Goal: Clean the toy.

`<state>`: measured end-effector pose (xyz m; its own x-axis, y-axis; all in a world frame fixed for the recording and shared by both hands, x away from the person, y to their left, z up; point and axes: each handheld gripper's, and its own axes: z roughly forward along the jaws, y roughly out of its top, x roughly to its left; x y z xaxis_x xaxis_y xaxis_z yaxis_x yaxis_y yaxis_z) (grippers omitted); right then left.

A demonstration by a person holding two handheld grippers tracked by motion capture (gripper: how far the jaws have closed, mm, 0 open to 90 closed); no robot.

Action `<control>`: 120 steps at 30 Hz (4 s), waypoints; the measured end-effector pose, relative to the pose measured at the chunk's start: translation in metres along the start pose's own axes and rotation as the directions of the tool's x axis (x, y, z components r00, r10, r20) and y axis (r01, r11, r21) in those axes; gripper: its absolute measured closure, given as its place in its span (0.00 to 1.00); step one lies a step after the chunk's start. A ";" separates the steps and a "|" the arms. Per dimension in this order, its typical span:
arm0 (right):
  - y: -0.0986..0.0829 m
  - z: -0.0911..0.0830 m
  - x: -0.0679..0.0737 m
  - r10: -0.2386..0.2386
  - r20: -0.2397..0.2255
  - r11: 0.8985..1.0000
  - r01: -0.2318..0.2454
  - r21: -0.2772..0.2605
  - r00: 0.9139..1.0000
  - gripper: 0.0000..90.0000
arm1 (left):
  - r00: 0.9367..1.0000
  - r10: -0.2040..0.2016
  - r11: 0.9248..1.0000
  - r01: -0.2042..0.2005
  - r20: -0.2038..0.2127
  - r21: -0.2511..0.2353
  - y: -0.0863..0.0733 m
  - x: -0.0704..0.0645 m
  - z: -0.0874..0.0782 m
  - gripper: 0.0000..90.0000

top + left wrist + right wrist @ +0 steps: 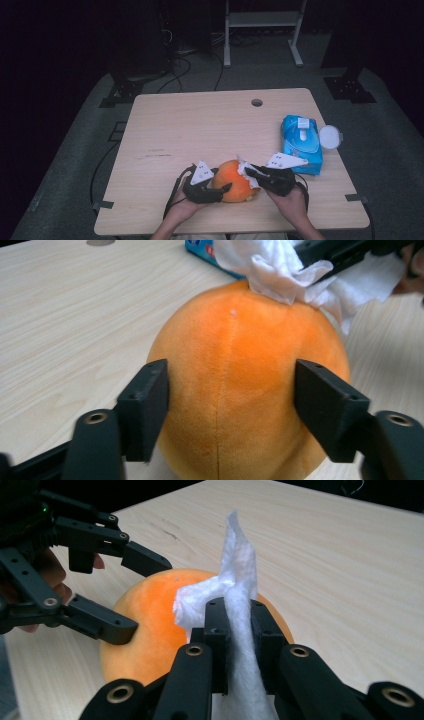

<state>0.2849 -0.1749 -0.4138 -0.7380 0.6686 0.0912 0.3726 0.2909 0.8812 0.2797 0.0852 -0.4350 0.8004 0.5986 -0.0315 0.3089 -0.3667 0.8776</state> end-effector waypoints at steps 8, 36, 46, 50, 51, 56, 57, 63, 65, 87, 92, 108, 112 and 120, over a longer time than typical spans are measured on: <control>0.003 0.007 0.029 -0.092 -0.075 0.996 0.091 -0.020 0.993 0.90 | 0.998 0.058 0.998 -0.058 -0.026 0.013 0.001 -0.006 0.002 0.39; -0.001 0.013 0.034 -0.139 -0.035 0.990 0.140 0.019 0.990 0.90 | 0.998 -0.061 0.998 0.061 -0.012 -0.002 -0.009 0.016 -0.001 0.44; -0.009 0.003 0.001 -0.003 0.023 0.999 0.002 0.033 1.000 0.90 | 0.998 -0.064 0.998 0.064 -0.003 0.000 -0.012 0.017 0.000 0.44; -0.003 0.006 0.014 -0.037 -0.041 0.999 0.037 0.004 0.998 0.90 | 0.998 -0.057 0.998 0.057 0.005 -0.004 -0.008 0.015 -0.001 0.39; -0.003 0.007 0.015 -0.041 -0.048 0.999 0.041 0.006 0.998 0.90 | 0.998 -0.058 0.998 0.058 0.010 -0.018 -0.006 0.014 -0.002 0.34; -0.004 0.008 0.014 -0.049 -0.060 0.999 0.049 0.009 0.997 0.90 | 1.000 -0.025 0.999 0.025 0.000 -0.027 -0.005 0.009 0.003 0.30; -0.004 0.008 0.014 -0.049 -0.056 0.999 0.049 0.009 0.997 0.90 | 1.000 -0.023 1.000 0.023 -0.005 -0.017 -0.005 0.010 0.002 0.35; -0.012 0.006 -0.008 0.019 0.005 0.999 -0.019 0.037 1.000 0.90 | 0.998 -0.056 0.998 0.056 -0.006 -0.009 -0.009 0.018 -0.002 0.41; -0.015 0.006 -0.013 0.047 0.007 0.998 -0.048 0.042 0.999 0.90 | 0.998 -0.057 0.998 0.057 0.000 -0.007 -0.009 0.019 -0.002 0.41; -0.009 0.007 -0.002 0.046 -0.047 0.999 -0.047 -0.016 0.998 0.89 | 0.997 -0.070 0.997 0.069 0.038 0.017 -0.012 0.024 -0.006 0.41; -0.021 0.008 -0.017 0.123 -0.033 0.992 -0.123 0.015 0.992 0.89 | 0.997 -0.073 0.997 0.073 0.039 0.014 -0.013 0.025 -0.006 0.42; -0.013 0.008 -0.013 0.138 -0.077 0.990 -0.140 -0.022 0.987 0.89 | 0.999 -0.023 1.000 0.022 0.042 0.013 -0.009 0.014 -0.003 0.40; -0.006 0.008 -0.004 0.097 -0.093 0.994 -0.101 -0.035 0.991 0.89 | 0.998 0.009 1.000 -0.009 0.063 0.011 -0.007 0.005 -0.003 0.38; -0.014 0.007 -0.015 0.164 -0.105 0.986 -0.167 -0.016 0.981 0.89 | 0.995 -0.084 0.996 0.081 0.060 0.041 -0.006 0.015 0.006 0.13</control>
<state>0.2950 -0.1841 -0.4312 -0.7219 0.6315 0.2830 0.4815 0.1646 0.8609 0.2927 0.0921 -0.4431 0.8010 0.5836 -0.1335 0.3939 -0.3458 0.8516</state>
